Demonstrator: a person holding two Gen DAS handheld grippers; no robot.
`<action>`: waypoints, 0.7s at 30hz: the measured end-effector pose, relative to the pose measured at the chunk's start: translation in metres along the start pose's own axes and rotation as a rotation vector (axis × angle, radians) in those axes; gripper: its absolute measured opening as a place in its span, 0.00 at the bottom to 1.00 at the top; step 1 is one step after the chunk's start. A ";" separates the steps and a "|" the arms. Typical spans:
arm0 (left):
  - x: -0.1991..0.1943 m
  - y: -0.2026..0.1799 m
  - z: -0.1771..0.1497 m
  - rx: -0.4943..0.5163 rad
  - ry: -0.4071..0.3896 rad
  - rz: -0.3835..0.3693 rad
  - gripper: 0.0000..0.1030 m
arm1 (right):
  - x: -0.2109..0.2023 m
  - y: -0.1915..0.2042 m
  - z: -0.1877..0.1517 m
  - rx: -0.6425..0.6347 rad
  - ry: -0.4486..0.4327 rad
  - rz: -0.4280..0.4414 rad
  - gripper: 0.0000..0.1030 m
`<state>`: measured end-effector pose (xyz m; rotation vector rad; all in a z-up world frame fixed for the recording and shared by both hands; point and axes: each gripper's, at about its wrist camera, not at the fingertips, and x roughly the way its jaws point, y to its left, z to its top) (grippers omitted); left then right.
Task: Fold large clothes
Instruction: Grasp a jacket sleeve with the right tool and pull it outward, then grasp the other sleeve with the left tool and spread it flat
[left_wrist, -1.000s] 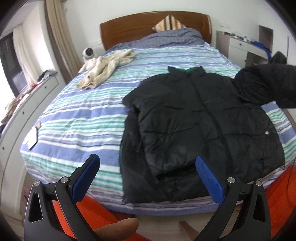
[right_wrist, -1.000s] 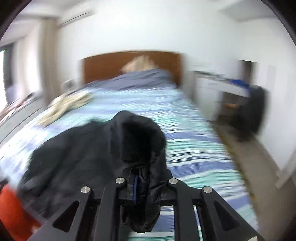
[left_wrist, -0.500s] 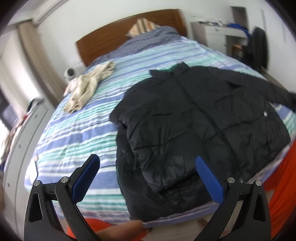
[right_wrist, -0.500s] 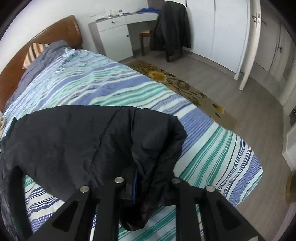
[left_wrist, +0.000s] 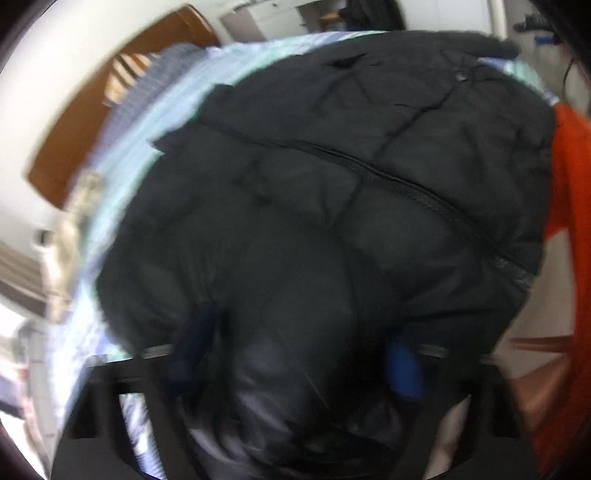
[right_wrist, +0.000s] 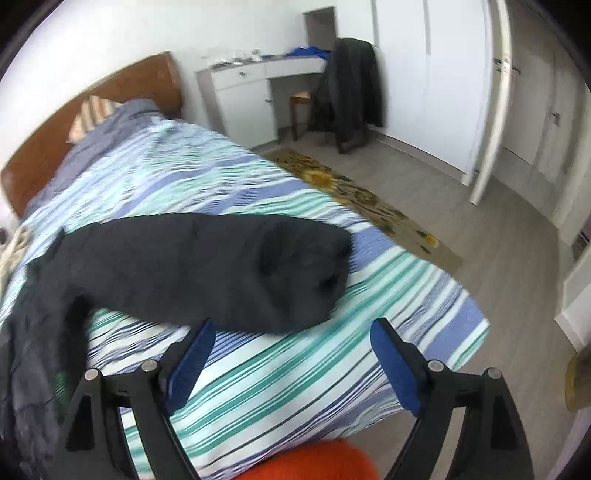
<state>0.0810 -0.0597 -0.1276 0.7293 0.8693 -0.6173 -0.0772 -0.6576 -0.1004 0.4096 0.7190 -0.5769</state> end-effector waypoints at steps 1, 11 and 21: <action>-0.004 0.008 0.001 -0.032 -0.005 0.004 0.35 | -0.007 0.013 -0.004 -0.031 -0.010 0.031 0.85; -0.127 0.198 -0.054 -0.570 -0.171 0.257 0.24 | -0.047 0.135 -0.025 -0.331 -0.075 0.251 0.85; -0.086 0.357 -0.208 -1.063 0.070 0.497 0.29 | -0.058 0.192 -0.047 -0.453 -0.063 0.351 0.85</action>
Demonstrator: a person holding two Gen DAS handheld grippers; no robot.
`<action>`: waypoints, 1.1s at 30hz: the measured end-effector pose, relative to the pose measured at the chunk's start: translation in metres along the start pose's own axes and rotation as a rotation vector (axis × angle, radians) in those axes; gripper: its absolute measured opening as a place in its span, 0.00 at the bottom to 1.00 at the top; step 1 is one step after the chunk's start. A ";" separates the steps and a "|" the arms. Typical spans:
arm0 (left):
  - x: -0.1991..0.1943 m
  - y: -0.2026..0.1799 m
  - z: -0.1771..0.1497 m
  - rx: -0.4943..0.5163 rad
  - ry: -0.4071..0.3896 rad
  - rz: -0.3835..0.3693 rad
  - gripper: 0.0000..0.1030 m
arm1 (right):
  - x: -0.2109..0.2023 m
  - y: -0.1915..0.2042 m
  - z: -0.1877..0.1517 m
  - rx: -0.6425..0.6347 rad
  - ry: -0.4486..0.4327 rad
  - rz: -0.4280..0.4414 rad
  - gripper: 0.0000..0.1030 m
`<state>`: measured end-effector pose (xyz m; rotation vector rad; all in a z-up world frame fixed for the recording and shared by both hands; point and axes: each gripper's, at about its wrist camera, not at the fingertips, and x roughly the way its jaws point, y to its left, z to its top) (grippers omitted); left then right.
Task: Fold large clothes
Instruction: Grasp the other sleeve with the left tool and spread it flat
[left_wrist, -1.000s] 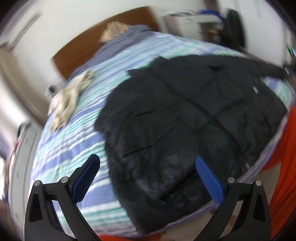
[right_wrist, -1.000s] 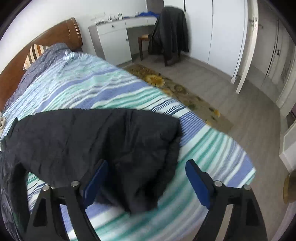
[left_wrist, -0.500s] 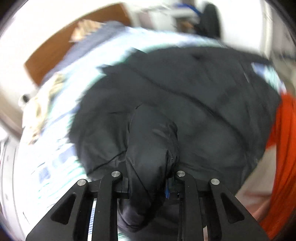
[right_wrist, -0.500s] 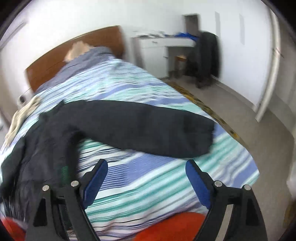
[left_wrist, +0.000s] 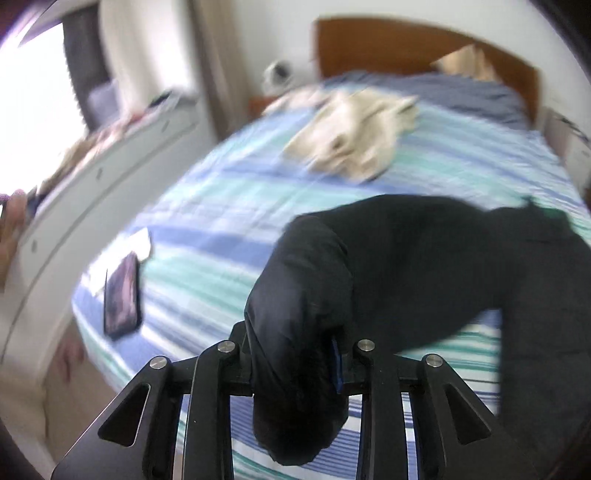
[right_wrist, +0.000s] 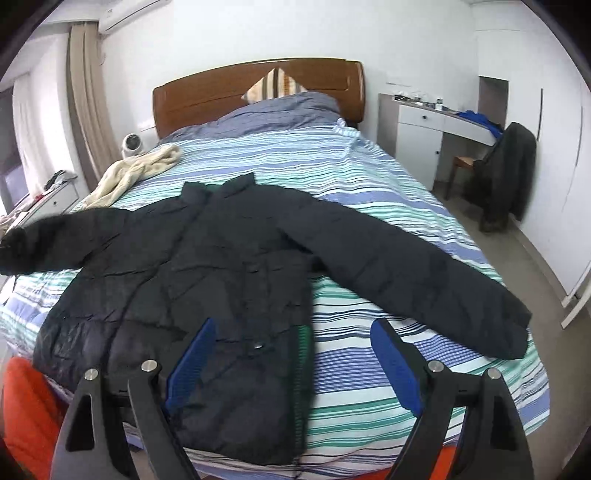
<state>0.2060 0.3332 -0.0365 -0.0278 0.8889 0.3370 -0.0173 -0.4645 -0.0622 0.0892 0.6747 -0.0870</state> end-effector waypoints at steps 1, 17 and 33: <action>0.011 0.005 -0.003 -0.012 0.032 0.023 0.34 | 0.000 0.002 -0.002 0.001 0.005 0.002 0.85; -0.069 -0.067 -0.110 -0.008 0.104 -0.334 0.87 | 0.038 -0.033 -0.042 0.136 0.210 0.107 0.85; -0.104 -0.218 -0.194 0.406 0.143 -0.349 0.91 | 0.069 -0.020 -0.074 0.134 0.353 0.118 0.59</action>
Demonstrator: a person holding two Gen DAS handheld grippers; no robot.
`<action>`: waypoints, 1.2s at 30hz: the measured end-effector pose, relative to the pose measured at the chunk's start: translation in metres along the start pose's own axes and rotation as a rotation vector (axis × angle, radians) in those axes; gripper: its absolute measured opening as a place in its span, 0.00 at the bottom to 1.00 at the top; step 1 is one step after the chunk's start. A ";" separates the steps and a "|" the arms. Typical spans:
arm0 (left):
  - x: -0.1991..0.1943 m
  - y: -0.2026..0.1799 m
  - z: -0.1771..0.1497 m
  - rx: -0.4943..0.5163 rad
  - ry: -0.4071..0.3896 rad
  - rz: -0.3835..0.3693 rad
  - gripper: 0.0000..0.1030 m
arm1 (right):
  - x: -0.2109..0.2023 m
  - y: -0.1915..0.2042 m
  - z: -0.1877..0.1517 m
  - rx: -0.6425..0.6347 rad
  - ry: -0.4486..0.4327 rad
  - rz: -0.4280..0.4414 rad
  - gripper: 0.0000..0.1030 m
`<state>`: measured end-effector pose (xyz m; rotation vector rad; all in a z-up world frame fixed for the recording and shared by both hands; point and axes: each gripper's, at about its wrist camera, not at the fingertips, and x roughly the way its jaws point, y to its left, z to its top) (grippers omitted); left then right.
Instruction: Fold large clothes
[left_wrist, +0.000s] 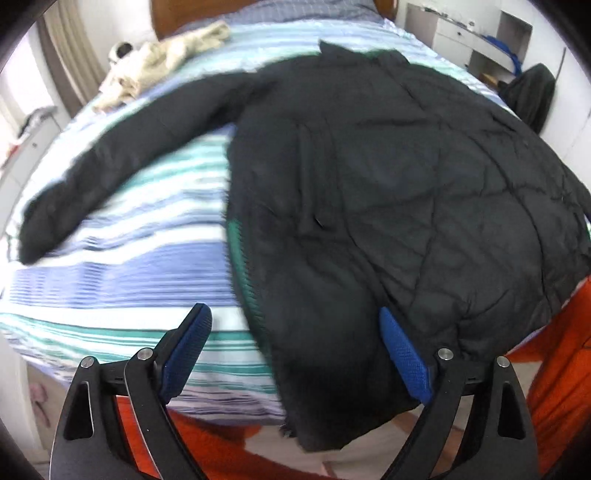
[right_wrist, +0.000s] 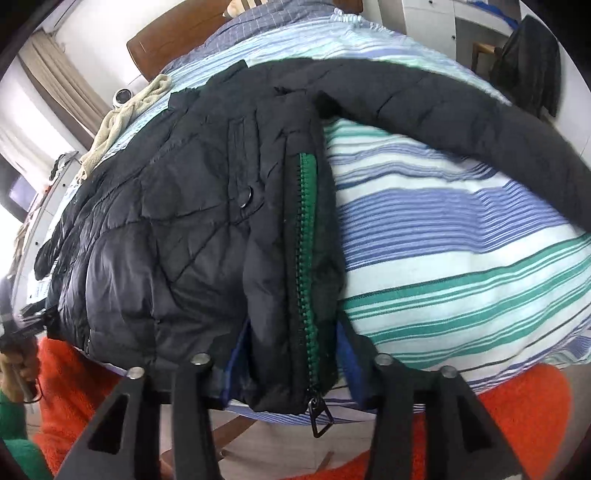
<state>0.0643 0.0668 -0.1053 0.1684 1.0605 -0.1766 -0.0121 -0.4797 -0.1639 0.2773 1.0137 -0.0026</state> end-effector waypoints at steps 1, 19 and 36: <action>-0.004 0.000 0.004 0.004 -0.007 0.010 0.95 | -0.007 0.001 0.001 -0.010 -0.023 -0.015 0.62; -0.063 -0.041 0.030 -0.044 -0.243 0.054 1.00 | -0.056 0.036 0.012 -0.106 -0.215 -0.127 0.65; -0.078 -0.064 0.032 -0.090 -0.304 -0.034 1.00 | -0.064 -0.059 0.000 0.178 -0.214 -0.078 0.86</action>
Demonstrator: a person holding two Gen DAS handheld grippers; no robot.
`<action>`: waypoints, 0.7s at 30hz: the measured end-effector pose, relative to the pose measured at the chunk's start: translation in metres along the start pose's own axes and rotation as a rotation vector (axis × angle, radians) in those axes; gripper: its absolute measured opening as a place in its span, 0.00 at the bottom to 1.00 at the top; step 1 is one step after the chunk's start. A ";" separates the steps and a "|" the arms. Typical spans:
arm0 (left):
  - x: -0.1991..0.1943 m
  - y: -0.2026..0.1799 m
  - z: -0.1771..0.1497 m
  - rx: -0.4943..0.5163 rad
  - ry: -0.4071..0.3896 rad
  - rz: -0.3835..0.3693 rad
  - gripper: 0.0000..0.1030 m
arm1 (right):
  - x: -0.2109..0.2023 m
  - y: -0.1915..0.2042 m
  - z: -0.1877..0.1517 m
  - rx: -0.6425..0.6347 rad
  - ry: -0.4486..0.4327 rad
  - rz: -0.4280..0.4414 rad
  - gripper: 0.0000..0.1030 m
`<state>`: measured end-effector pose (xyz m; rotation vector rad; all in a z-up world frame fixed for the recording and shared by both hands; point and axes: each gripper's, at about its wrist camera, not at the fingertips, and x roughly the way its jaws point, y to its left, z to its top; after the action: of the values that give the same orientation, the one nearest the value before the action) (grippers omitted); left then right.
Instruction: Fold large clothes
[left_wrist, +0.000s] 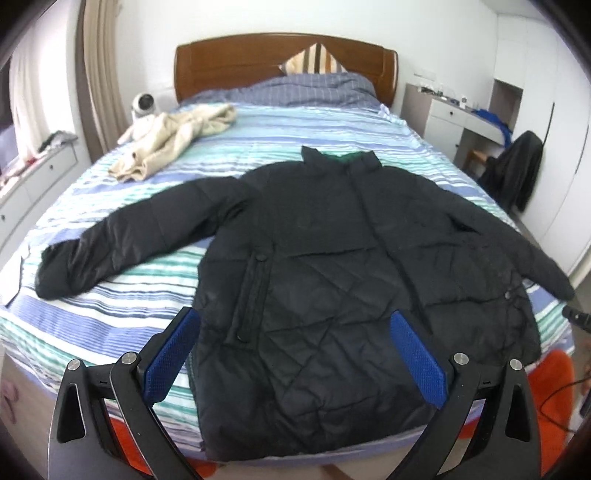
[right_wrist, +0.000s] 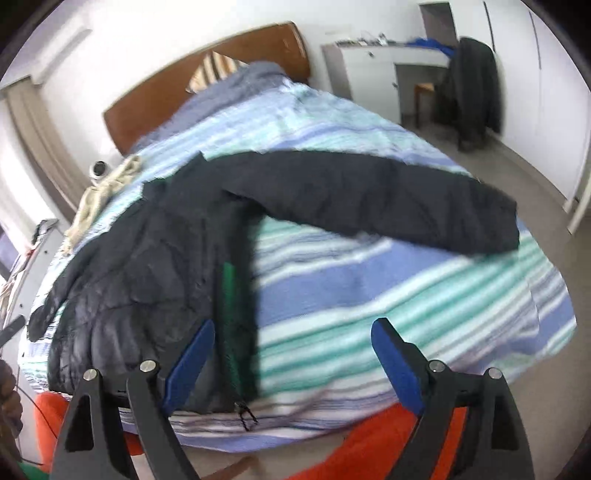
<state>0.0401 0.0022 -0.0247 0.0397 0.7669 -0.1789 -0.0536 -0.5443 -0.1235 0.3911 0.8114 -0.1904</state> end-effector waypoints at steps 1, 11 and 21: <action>0.002 -0.002 0.000 0.017 0.005 0.009 1.00 | 0.002 -0.001 0.000 0.009 0.008 -0.009 0.86; -0.007 -0.007 -0.004 0.121 -0.030 0.108 1.00 | 0.011 -0.024 0.005 0.134 -0.013 -0.040 0.86; 0.000 0.003 -0.001 0.075 -0.024 0.113 1.00 | -0.024 -0.165 0.006 0.678 -0.210 -0.032 0.86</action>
<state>0.0397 0.0054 -0.0255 0.1518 0.7322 -0.1009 -0.1177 -0.6967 -0.1463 0.9779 0.5273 -0.5316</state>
